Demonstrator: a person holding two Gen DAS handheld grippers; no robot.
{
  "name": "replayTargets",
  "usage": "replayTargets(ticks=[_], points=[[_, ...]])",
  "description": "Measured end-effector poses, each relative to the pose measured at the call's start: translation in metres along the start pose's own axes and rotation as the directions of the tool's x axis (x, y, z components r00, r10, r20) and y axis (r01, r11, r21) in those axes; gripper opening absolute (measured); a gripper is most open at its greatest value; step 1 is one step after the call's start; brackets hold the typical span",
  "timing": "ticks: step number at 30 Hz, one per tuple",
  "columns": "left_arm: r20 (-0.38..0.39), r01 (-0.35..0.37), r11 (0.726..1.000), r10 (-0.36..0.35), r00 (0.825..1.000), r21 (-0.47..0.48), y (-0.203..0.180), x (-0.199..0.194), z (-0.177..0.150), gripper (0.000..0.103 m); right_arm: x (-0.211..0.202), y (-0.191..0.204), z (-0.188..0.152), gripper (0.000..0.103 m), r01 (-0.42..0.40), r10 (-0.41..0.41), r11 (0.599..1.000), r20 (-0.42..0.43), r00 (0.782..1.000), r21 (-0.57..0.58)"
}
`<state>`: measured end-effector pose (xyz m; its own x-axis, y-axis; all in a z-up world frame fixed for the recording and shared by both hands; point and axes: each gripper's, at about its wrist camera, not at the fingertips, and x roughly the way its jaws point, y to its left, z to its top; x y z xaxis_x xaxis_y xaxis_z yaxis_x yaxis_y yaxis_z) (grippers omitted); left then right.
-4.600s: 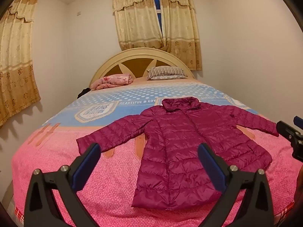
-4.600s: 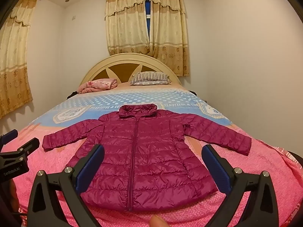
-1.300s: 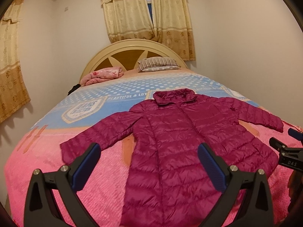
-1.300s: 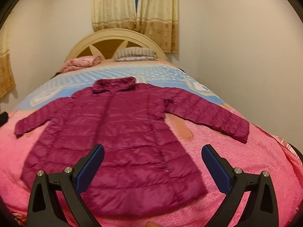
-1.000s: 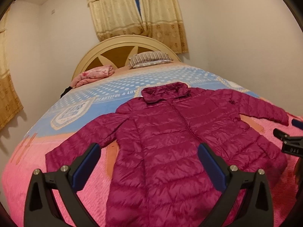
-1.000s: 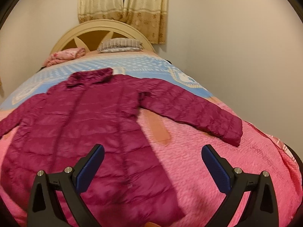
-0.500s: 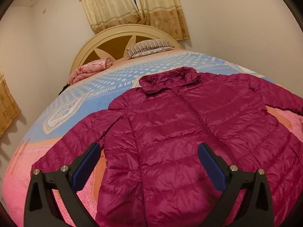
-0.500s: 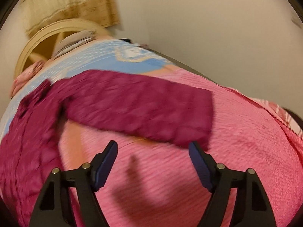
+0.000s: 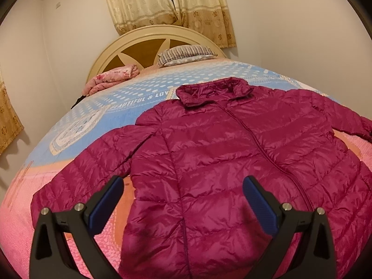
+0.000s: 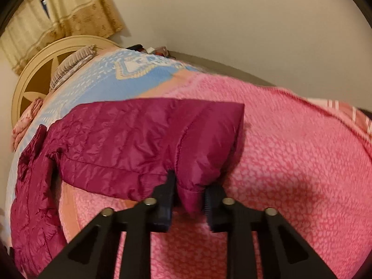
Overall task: Fold large clothes
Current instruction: 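Grasp the cuff of the sleeve nearest the right tool with the right tool, then lift the sleeve and lay it across the jacket body, open the right tool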
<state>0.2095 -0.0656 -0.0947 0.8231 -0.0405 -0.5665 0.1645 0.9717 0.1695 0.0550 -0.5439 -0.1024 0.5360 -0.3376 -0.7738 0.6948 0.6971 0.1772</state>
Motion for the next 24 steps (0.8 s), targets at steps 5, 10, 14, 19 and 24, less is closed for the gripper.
replayTargets(ticks=[5, 10, 14, 19, 24], points=[[0.025, 0.002, 1.0, -0.001, 1.0, -0.025, 0.011, -0.009, 0.005, 0.103, -0.034, 0.024, 0.022, 0.014, 0.019, -0.01, 0.997, 0.125, 0.992, -0.072], [0.045, 0.005, 0.998, -0.003, 0.999, -0.056, 0.025, -0.016, 0.007, 0.103, -0.086, 0.067, 0.048, 0.014, 0.014, 0.032, 0.985, 0.258, 0.966, -0.175], [0.051, 0.007, 0.997, -0.003, 0.999, -0.078, 0.036, -0.019, 0.006, 0.103, -0.13, 0.12, 0.055, 0.014, -0.005, 0.107, 0.956, 0.334, 0.936, -0.292], [0.064, 0.006, 0.995, 0.001, 0.998, -0.102, 0.049, -0.024, 0.005, 0.103, -0.178, 0.201, 0.036, 0.013, -0.002, 0.225, 0.87, 0.394, 0.891, -0.493], [0.069, -0.009, 0.993, 0.017, 0.997, -0.116, 0.062, -0.027, 0.003, 0.103, -0.196, 0.273, 0.001, 0.013, 0.006, 0.308, 0.77, 0.381, 0.872, -0.638]])
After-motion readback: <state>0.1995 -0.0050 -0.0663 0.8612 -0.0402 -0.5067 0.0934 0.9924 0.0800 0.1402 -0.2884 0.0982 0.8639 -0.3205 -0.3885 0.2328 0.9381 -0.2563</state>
